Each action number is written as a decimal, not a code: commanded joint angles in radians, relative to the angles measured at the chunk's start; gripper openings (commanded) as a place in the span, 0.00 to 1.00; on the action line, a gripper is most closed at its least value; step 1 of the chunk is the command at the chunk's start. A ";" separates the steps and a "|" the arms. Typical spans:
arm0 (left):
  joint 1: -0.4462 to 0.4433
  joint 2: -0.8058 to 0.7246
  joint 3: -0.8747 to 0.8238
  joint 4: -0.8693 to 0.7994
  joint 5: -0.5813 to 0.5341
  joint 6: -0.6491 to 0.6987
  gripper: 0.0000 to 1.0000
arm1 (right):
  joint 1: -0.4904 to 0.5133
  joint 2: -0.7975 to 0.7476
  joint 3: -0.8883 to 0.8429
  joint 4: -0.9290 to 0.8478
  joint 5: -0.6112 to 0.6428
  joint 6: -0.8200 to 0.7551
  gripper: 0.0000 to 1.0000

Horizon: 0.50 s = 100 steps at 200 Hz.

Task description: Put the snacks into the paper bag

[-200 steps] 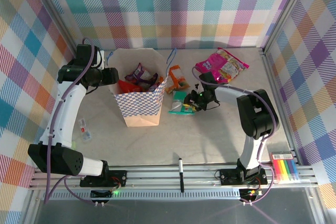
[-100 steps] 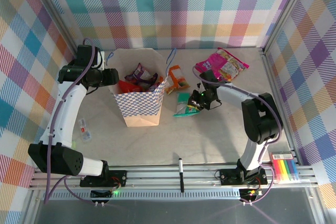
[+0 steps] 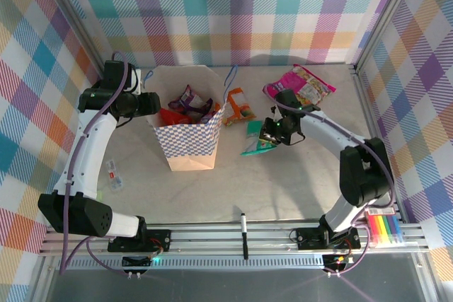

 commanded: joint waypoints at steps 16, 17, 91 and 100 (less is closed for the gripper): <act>-0.005 -0.007 0.019 -0.009 -0.008 -0.007 0.59 | 0.003 -0.099 0.053 -0.069 0.042 -0.047 0.12; -0.005 -0.007 0.019 -0.009 -0.008 -0.007 0.59 | 0.003 -0.101 0.053 -0.070 0.042 -0.048 0.12; -0.007 -0.007 0.044 -0.015 -0.029 -0.032 0.59 | 0.003 -0.200 0.154 -0.128 0.031 -0.103 0.12; -0.005 -0.006 0.048 -0.018 -0.031 -0.035 0.59 | 0.002 -0.211 0.172 -0.132 0.026 -0.107 0.12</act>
